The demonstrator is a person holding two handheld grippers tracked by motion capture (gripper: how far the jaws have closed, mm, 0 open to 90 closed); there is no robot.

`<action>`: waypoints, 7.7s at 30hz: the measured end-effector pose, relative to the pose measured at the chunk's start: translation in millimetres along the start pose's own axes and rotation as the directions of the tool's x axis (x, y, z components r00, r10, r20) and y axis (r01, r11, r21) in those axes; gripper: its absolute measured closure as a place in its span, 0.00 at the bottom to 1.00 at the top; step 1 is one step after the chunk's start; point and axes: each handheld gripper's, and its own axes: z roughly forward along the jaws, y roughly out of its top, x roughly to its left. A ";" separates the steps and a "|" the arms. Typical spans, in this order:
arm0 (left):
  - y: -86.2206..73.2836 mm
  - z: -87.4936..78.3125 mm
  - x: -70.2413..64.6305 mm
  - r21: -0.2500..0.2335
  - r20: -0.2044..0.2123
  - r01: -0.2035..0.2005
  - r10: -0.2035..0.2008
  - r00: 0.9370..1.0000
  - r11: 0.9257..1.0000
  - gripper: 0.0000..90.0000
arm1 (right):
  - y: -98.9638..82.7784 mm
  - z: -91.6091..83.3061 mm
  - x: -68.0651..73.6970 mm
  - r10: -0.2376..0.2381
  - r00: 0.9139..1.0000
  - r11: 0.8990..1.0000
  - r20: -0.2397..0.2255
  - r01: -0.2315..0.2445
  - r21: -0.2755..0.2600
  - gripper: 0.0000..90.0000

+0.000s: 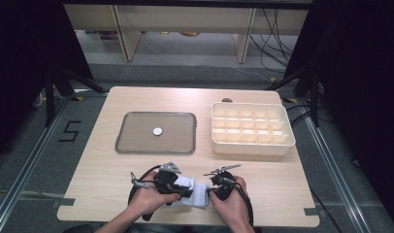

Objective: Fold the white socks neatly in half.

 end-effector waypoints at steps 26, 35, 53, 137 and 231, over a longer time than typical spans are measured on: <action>4.1 10.3 -1.7 -0.002 0.009 -0.015 0.015 1.000 1.000 0.87 | 0.4 -0.9 3.1 0.015 0.999 1.000 -0.038 -0.016 -0.015 1.00; 5.0 13.8 -2.7 -0.016 0.017 -0.027 0.028 0.999 1.000 0.83 | 1.3 -2.2 0.0 0.009 0.999 1.000 -0.049 -0.010 -0.021 1.00; 13.1 7.0 -10.2 -0.075 0.064 -0.022 0.027 0.998 0.997 0.76 | 2.3 -8.1 -2.3 0.014 0.999 0.999 -0.052 -0.017 -0.051 1.00; -15.5 -29.2 27.1 -0.060 0.068 0.258 -0.254 0.965 0.964 0.90 | 24.1 18.2 32.3 0.002 0.977 1.000 -0.213 0.004 0.028 1.00; 2.0 -22.9 12.3 -0.097 0.062 0.154 -0.149 0.987 0.983 0.91 | 7.8 5.4 0.7 0.039 0.991 0.999 -0.125 -0.043 -0.029 1.00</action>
